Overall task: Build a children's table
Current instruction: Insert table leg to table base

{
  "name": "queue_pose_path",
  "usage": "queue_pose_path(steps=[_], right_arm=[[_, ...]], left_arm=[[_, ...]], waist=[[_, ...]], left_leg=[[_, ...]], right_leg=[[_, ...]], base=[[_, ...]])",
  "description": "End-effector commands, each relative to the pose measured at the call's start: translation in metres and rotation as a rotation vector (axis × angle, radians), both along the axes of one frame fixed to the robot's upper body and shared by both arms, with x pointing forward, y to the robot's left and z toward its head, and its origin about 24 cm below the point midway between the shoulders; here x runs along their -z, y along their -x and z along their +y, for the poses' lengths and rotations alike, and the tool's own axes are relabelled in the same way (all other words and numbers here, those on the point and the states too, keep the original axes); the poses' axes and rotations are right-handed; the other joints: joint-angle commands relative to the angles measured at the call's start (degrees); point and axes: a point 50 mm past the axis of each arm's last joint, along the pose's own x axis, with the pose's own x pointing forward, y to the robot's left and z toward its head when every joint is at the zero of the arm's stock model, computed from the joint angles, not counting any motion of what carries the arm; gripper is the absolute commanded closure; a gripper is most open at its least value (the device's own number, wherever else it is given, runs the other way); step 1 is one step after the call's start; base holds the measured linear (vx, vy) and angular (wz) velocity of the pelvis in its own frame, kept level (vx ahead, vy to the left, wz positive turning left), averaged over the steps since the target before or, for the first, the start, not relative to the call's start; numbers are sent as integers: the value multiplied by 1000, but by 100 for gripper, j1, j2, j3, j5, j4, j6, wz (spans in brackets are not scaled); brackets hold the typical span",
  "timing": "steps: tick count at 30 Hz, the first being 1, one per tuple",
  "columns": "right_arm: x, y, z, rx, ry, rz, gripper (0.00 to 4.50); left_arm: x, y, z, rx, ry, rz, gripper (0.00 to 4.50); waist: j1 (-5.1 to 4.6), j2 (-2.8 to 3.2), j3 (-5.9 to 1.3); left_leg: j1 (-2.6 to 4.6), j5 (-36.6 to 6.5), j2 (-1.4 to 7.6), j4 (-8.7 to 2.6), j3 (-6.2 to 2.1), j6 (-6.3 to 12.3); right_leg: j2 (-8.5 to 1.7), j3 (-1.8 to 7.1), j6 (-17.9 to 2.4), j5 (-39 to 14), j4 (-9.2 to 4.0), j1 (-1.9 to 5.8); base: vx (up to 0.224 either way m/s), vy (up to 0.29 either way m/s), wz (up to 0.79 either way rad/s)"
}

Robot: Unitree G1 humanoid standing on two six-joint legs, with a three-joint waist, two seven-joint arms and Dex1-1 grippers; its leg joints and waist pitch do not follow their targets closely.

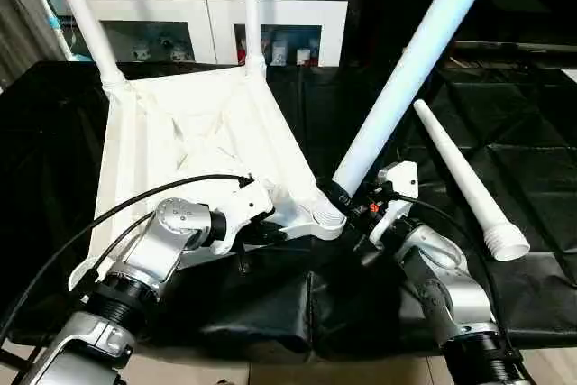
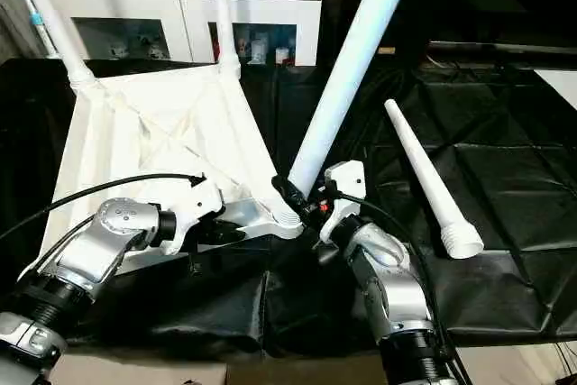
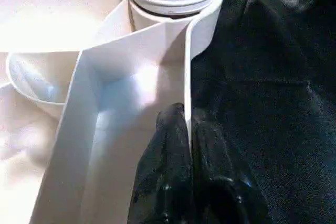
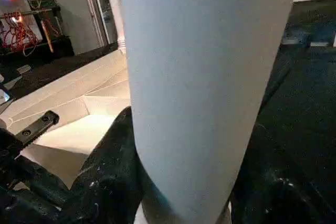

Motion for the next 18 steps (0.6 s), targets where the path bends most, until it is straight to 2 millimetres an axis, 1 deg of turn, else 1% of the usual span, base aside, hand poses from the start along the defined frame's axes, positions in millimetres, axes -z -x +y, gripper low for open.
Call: queue_pose_path(steps=[1,3,4,5,6,7,8,9,10,12,14,15,18], right_arm=[[20,7,-8,10,81,79,264],[20,8,-6,-20,126,70,264],[19,8,-4,-53,164,68,264],[19,9,-3,-76,191,67,264],[19,9,-2,-102,224,72,264],[19,9,-1,-129,258,74,264],[18,9,0,-141,269,71,264],[16,8,1,-158,279,71,264],[15,7,2,-167,295,77,264],[14,5,3,-189,332,89,264],[14,3,4,-204,347,106,264],[13,1,5,-205,355,110,264],[9,-8,4,-192,349,144,264]], left_arm=[[6,2,3,-9,-25,16,450],[6,2,3,-8,-27,15,450],[5,1,3,-8,-29,14,450],[5,1,4,-8,-31,13,450],[5,1,4,-8,-33,11,450],[5,1,4,-9,-35,9,450],[5,1,4,-10,-36,8,450],[6,1,4,-12,-37,7,450],[6,2,4,-12,-37,7,450],[6,2,4,-13,-38,8,450],[6,2,4,-15,-38,8,450],[7,2,4,-16,-38,9,450],[7,3,5,-18,-39,9,450]], waist=[[-35,22,-241],[-36,19,-237],[-35,-4,-232],[-30,9,-230],[-34,-20,-229],[-32,-20,-227],[-35,-33,-223],[-30,-30,-226],[-31,-58,-220],[-35,-49,-219],[-34,-69,-216],[-36,-64,-215],[-45,-77,-209]], left_leg=[[85,-2221,326,-510,-175,20],[87,-2227,321,-505,-170,25],[83,-2206,323,-508,-167,35],[81,-2200,324,-513,-171,33],[83,-2187,326,-512,-167,43],[84,-2179,321,-507,-165,51],[82,-2176,321,-506,-163,59],[79,-2150,322,-504,-167,75],[78,-2139,320,-501,-162,97],[75,-2127,317,-502,-168,93],[83,-2109,320,-499,-165,102],[81,-2125,322,-502,-168,95],[82,-2151,321,-503,-174,77]], right_leg=[[-522,312,-646,-2645,-569,146],[-523,312,-639,-2707,-575,146],[-517,312,-622,-2729,-580,147],[-515,310,-603,-2758,-575,152],[-515,311,-592,-2765,-577,151],[-518,314,-586,-2814,-580,146],[-522,315,-575,-2850,-583,143],[-530,318,-559,-2885,-582,149],[-526,317,-533,-2951,-592,143],[-530,313,-500,-3046,-595,141],[-526,316,-490,-3051,-600,129],[-531,314,-486,-3076,-600,130],[-536,311,-447,-3182,-611,119]], base=[[0,0,0],[0,0,0],[0,0,0],[0,0,0],[0,0,0],[0,0,0],[0,0,0],[0,0,0],[0,0,0],[0,0,0],[0,0,0],[0,0,0],[0,0,0]])
